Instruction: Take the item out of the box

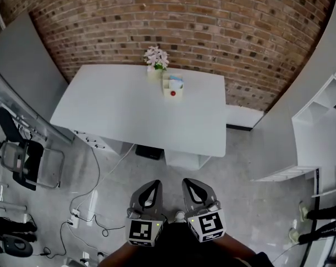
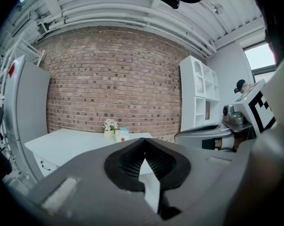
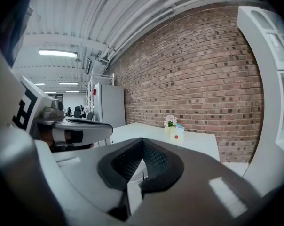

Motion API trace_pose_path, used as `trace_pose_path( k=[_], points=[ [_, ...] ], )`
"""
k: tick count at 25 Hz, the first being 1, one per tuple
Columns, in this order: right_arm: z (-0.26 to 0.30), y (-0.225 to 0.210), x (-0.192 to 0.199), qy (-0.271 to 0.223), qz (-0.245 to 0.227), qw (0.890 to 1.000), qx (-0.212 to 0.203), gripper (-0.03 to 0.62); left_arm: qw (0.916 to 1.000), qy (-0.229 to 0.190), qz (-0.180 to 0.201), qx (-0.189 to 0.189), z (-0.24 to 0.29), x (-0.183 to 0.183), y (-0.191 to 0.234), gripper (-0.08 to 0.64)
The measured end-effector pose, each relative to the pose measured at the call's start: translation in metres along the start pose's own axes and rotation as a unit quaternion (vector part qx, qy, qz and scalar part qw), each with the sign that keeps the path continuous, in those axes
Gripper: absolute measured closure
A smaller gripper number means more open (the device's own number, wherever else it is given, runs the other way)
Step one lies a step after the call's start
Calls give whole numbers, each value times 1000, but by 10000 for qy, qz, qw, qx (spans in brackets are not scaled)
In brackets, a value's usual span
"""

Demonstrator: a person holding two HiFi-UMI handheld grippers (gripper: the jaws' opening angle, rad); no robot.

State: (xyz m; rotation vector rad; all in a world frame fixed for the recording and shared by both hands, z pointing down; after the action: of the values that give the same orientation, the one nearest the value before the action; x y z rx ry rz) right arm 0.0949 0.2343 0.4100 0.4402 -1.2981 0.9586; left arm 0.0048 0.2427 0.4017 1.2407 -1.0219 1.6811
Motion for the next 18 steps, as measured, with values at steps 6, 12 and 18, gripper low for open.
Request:
trace_pose_path(
  k=[6,12,18],
  points=[
    [18,1,-10,-75,138,9999,38,591,9999,-78,-90,115,11,-11,18,555],
    [39,12,-24,-142,94,9997,160,591,9995,-250,-59,190,20,-14,47,555],
    [59,24,-33,-172,90,9993,310,591,9989,-329,-111,299,19,-16,72,555]
  ],
)
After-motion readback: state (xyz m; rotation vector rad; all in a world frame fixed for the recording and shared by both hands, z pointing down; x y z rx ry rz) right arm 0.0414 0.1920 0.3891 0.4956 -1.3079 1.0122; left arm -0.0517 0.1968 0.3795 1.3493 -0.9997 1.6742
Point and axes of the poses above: the fingertips, and each gripper's own axes: z forward along the fingers, y to its left, x out of its underside, the point moved 1 cm from there along -z, backward along the fingers, and after that the axes turned 12 degrees about z, right-handed, at the moved point
